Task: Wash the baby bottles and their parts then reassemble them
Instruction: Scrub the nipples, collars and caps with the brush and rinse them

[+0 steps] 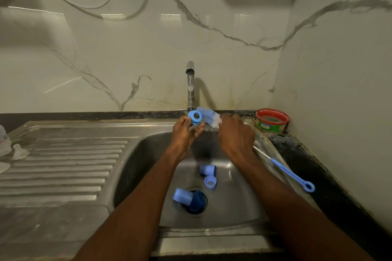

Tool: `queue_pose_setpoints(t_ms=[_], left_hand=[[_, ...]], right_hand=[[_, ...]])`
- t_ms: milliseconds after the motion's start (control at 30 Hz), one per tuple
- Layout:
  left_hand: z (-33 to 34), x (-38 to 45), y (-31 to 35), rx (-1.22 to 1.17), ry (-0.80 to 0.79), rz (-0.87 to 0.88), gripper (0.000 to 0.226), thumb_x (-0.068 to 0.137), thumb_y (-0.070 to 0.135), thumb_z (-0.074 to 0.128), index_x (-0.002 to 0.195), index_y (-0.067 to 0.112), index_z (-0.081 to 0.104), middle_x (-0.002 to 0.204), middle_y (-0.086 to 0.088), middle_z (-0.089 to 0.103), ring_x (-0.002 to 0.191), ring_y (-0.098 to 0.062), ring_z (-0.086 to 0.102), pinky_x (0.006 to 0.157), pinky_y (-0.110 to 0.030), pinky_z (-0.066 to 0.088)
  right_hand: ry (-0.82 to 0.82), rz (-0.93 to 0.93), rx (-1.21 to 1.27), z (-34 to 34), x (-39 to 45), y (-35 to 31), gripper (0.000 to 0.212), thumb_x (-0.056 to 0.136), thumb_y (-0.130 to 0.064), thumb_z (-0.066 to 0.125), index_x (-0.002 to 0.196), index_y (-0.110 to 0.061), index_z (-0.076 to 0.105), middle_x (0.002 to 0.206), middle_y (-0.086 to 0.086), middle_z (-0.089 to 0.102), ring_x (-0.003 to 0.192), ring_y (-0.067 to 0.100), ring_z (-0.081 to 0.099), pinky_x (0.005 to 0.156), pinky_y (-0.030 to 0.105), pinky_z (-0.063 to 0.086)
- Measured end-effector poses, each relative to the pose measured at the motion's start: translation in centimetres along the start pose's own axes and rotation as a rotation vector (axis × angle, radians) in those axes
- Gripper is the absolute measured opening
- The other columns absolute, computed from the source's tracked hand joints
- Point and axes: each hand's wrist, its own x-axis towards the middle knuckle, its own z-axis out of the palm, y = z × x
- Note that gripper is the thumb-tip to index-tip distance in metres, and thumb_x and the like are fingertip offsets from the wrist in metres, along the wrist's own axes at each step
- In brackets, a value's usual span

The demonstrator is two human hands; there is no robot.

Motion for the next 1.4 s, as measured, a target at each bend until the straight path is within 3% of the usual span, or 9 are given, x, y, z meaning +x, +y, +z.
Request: queue_pose_setpoints(t_ms=[167,300,467,567,633,900,1033,1167,1400], left_hand=[[-0.7,0.4,0.6,-0.005,0.061,-0.034,0.024,0.105,0.016,0.051,0.12,0.0,0.061,0.113,-0.02,0.071,0.095,-0.024,0.072,0.076,-0.028,0.061],[-1.0,0.3,0.3,0.267,0.059,-0.009,0.023,0.101,0.029,0.058,0.106,0.008,0.065,0.091,-0.011,0.067,0.073,-0.016,0.059,0.064,-0.026,0.051],[-2.5,0.3,-0.5,0.775,0.14,0.2,0.051,0.08,0.045,0.083,0.117,0.017,0.061,0.101,0.003,0.071,0.09,-0.012,0.07,0.076,-0.028,0.061],[-2.7,0.4,0.2,0.845,0.119,0.316,0.059,0.075,0.033,0.09,0.123,0.014,0.062,0.108,0.003,0.072,0.093,-0.005,0.07,0.075,-0.016,0.058],[-3.1,0.7,0.4,0.885,0.053,0.353,0.058,0.074,0.032,0.09,0.124,0.015,0.066,0.111,0.003,0.074,0.096,-0.003,0.07,0.085,-0.02,0.059],[-3.6,0.3,1.3,0.71,-0.222,0.271,0.048,0.098,0.036,0.064,0.144,0.029,0.054,0.131,0.002,0.064,0.116,-0.012,0.064,0.091,-0.033,0.059],[-3.9,0.1,1.1,0.626,-0.207,0.113,0.034,0.099,0.037,0.061,0.129,0.022,0.061,0.125,-0.012,0.065,0.102,-0.02,0.069,0.085,-0.032,0.06],[-3.8,0.0,1.1,0.626,-0.24,0.056,0.035,0.097,0.046,0.059,0.122,0.022,0.067,0.113,-0.007,0.072,0.105,-0.024,0.069,0.096,-0.04,0.057],[-3.3,0.5,1.3,0.481,-0.102,0.003,0.043,0.098,0.049,0.056,0.121,0.015,0.069,0.113,-0.016,0.071,0.099,-0.025,0.067,0.094,-0.041,0.055]], right_hand=[[-0.017,-0.025,-0.051,-0.6,0.7,0.9,0.031,0.099,-0.028,0.055,0.129,-0.024,0.052,0.117,0.007,0.058,0.098,0.031,0.065,0.065,0.036,0.037],[-0.019,-0.088,-0.101,-0.9,0.6,2.2,0.036,0.097,-0.03,0.06,0.132,-0.025,0.052,0.116,0.006,0.059,0.095,0.028,0.065,0.063,0.035,0.043],[0.013,-0.076,-0.019,-0.7,-0.4,4.4,0.031,0.096,-0.029,0.06,0.127,-0.025,0.058,0.119,0.004,0.064,0.096,0.026,0.065,0.07,0.039,0.053],[0.082,-0.103,0.045,-0.9,-0.3,5.4,0.032,0.1,-0.039,0.053,0.129,-0.026,0.056,0.118,0.004,0.062,0.097,0.025,0.063,0.073,0.039,0.053],[0.103,-0.133,0.065,-0.9,-0.3,5.5,0.034,0.101,-0.043,0.049,0.131,-0.027,0.056,0.118,0.004,0.061,0.1,0.025,0.062,0.074,0.038,0.05],[0.048,-0.263,0.031,-0.6,-0.5,4.6,0.032,0.096,-0.053,0.053,0.121,-0.036,0.063,0.109,-0.006,0.072,0.098,0.022,0.067,0.074,0.035,0.049],[0.064,-0.304,0.085,-0.4,-0.5,4.3,0.03,0.097,-0.051,0.052,0.119,-0.034,0.063,0.108,-0.005,0.072,0.097,0.022,0.066,0.077,0.036,0.05],[0.111,-0.21,0.134,-0.3,-0.3,3.5,0.031,0.099,-0.048,0.053,0.123,-0.032,0.066,0.11,-0.002,0.072,0.099,0.025,0.067,0.08,0.038,0.05],[-0.039,-0.295,0.011,-0.2,0.0,2.5,0.048,0.094,-0.062,0.052,0.129,-0.03,0.054,0.11,0.0,0.07,0.096,0.025,0.067,0.073,0.035,0.045]])
